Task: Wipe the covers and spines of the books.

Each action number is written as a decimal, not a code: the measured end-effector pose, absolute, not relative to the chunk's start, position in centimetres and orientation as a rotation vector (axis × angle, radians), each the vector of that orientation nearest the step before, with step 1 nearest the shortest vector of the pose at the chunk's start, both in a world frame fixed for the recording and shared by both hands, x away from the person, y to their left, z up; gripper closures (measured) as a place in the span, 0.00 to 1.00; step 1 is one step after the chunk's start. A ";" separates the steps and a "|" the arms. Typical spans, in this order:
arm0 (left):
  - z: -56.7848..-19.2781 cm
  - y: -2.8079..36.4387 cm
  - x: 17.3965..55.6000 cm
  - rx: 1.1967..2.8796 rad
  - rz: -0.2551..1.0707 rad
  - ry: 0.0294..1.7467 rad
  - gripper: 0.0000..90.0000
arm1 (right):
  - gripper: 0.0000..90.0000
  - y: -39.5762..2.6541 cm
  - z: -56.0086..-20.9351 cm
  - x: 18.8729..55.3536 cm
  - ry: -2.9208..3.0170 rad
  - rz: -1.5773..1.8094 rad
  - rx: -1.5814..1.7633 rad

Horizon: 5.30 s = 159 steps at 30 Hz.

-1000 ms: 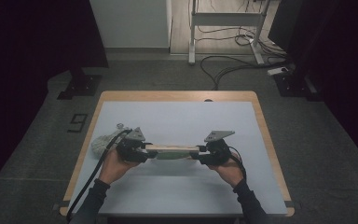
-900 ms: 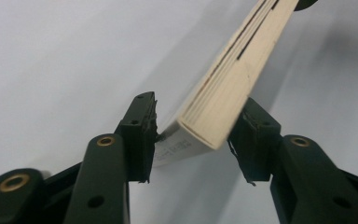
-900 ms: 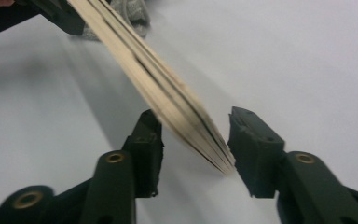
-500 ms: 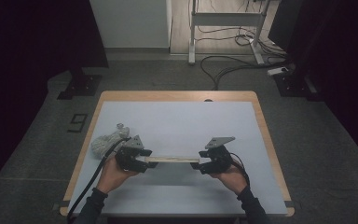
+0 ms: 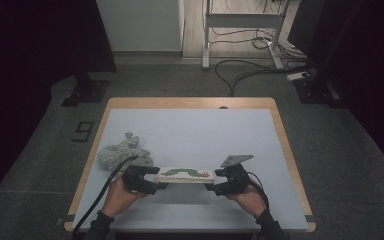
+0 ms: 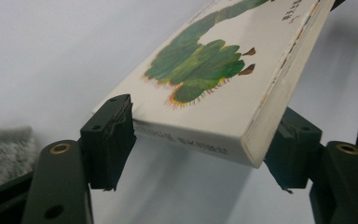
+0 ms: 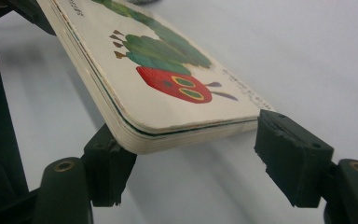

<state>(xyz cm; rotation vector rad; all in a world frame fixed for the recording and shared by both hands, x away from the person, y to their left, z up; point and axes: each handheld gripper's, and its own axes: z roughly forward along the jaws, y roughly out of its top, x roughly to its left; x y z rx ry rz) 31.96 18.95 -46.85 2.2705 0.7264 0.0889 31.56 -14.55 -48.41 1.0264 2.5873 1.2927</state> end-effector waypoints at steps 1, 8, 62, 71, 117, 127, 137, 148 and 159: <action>-46.9 19.0 31.9 2.270 0.086 0.729 0.34 | 0.31 -14.6 -48.5 31.5 2.592 1.292 1.031; -47.8 19.4 31.1 2.248 0.053 0.753 0.31 | 0.31 -14.5 -48.8 30.6 2.600 1.293 1.024; -51.7 18.6 28.0 2.333 0.096 0.710 0.32 | 0.35 -14.3 -52.7 27.8 2.625 1.203 0.892; -51.7 18.8 27.3 2.377 0.190 0.698 0.30 | 0.31 -14.3 -52.8 27.6 2.618 1.210 0.891; -51.6 17.4 34.0 2.364 0.241 0.717 0.49 | 0.49 -13.9 -52.6 32.7 2.491 1.092 0.971; -51.6 17.3 35.6 2.357 0.254 0.741 0.50 | 0.50 -13.9 -52.7 34.4 2.470 1.094 1.000; -51.6 17.5 36.6 2.339 0.267 0.773 0.50 | 0.50 -13.6 -52.7 35.6 2.458 1.092 1.012; -50.1 18.6 35.9 2.290 0.218 0.808 0.22 | 0.30 -13.6 -52.1 35.2 2.464 1.105 0.991; -47.8 20.5 32.4 2.225 0.190 0.792 0.08 | 0.01 -15.2 -50.0 33.1 2.432 1.119 0.951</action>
